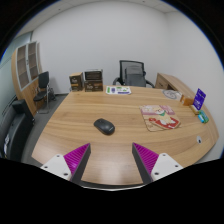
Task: Arrange mouse
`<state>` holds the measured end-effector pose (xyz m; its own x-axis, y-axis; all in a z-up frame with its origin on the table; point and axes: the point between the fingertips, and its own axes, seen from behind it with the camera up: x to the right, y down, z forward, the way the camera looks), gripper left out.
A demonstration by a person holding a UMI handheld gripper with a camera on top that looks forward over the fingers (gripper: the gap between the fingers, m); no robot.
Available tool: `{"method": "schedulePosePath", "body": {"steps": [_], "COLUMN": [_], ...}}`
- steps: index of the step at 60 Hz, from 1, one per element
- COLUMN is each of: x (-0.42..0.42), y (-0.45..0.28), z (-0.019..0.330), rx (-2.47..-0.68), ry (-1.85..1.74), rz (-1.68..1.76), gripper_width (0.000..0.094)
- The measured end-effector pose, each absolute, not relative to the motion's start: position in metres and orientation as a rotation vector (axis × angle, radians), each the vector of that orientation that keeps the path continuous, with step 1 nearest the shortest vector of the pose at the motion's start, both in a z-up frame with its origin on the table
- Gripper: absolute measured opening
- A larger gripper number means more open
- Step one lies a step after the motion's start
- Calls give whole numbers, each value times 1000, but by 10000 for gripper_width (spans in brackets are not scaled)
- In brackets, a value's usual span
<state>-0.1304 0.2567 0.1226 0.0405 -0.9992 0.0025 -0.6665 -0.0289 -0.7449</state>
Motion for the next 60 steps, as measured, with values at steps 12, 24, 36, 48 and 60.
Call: {"method": "schedulePosePath", "body": {"steps": [12, 24, 36, 48, 60], "x": [-102, -68, -32, -2, 22], "y": [279, 289, 286, 286, 282], "z": [102, 78, 48, 21, 1], "rx": [-1758, -1762, -1776, -1801, -1822], "ry": [1683, 1654, 1664, 1672, 1681], "rz": [-767, -793, -811, -797, -787], "gripper_width": [870, 870, 868, 868, 867]}}
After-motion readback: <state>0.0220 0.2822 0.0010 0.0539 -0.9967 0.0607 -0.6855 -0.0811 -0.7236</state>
